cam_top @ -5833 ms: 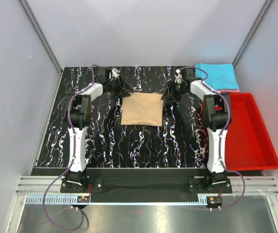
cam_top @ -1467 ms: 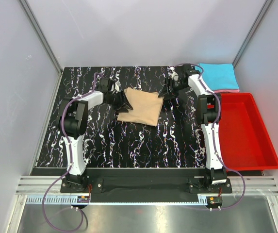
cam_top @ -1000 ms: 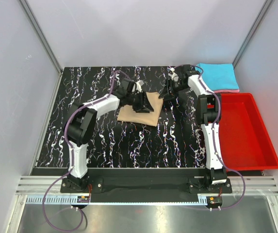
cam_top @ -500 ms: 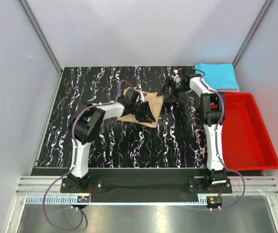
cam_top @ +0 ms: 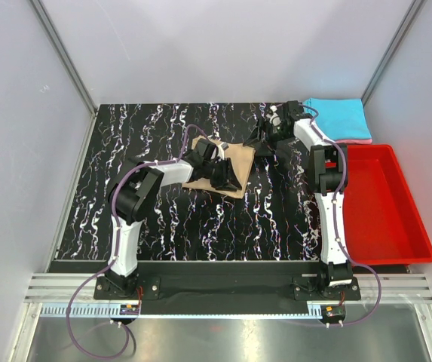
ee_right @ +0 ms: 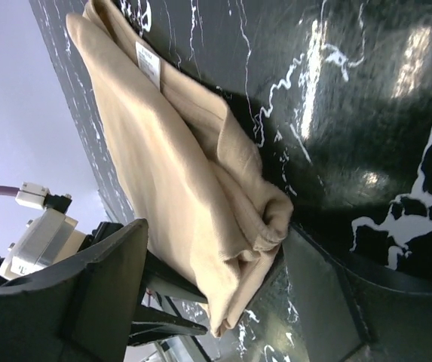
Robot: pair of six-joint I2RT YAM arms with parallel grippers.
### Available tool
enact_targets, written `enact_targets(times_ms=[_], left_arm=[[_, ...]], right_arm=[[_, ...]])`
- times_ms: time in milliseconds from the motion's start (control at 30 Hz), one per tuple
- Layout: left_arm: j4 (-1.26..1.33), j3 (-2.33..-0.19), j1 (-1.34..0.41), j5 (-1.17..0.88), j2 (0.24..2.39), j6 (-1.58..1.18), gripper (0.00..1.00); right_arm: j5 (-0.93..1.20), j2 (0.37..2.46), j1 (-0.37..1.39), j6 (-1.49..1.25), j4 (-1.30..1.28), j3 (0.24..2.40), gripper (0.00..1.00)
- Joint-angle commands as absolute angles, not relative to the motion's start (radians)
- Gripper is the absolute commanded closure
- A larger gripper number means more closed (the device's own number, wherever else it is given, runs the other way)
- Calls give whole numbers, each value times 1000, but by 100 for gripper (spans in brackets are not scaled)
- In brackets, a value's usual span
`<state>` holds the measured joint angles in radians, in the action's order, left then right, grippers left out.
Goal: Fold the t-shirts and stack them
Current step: Neatly place the folded tshirt to the corner
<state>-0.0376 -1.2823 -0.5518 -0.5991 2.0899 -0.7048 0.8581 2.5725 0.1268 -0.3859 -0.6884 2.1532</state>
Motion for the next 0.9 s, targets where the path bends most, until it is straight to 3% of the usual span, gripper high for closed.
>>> enact_targets(times_ms=[0, 367, 500, 533, 600, 733, 867], left_arm=[[-38, -1253, -557, -569, 2083, -675, 62], [-26, -1236, -557, -586, 2075, -675, 62], [-14, -1230, -557, -609, 2071, -690, 62], [-3, -1226, -558, -615, 2063, -696, 62], [-3, -1224, -560, -633, 2054, -718, 62], [-50, -1256, -555, -689, 1962, -718, 60], [-303, -1403, -531, -681, 1862, -631, 53]], right_arm=[[733, 2660, 126, -296, -686, 2171, 21], [715, 2646, 115, -215, -699, 2171, 54], [735, 2635, 110, -199, -690, 2177, 78], [741, 2625, 110, -199, -683, 2177, 90], [744, 2615, 110, -193, -664, 2178, 99], [742, 2589, 110, -180, -667, 2212, 100], [649, 2562, 110, -157, -751, 2275, 100]])
